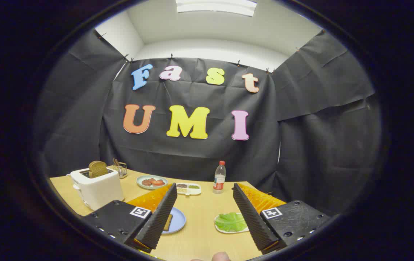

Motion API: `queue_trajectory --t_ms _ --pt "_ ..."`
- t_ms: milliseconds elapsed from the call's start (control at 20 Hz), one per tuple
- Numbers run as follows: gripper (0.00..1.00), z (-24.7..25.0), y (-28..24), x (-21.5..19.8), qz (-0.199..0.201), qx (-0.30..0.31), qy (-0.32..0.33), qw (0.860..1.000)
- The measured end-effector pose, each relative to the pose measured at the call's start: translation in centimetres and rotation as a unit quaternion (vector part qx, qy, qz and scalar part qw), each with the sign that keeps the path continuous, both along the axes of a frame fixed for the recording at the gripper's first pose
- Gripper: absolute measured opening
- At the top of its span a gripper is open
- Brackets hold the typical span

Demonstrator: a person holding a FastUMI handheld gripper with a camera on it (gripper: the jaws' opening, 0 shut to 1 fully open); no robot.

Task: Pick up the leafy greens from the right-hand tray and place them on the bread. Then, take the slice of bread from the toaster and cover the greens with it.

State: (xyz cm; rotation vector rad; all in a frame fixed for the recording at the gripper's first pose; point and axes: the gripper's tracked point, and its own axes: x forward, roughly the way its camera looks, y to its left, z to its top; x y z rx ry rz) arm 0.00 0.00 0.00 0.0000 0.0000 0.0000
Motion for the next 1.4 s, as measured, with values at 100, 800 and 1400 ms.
queue_trajectory --t_ms 100,800,1400 --pt "0.95 0.0 -0.3 0.0 -0.005 -0.004 0.0 1.0" --pt "0.95 0.0 -0.8 -0.3 -0.003 0.004 0.007 1.0" --pt "0.95 -0.1 -1.3 -0.2 -0.003 -0.009 0.008 1.0"
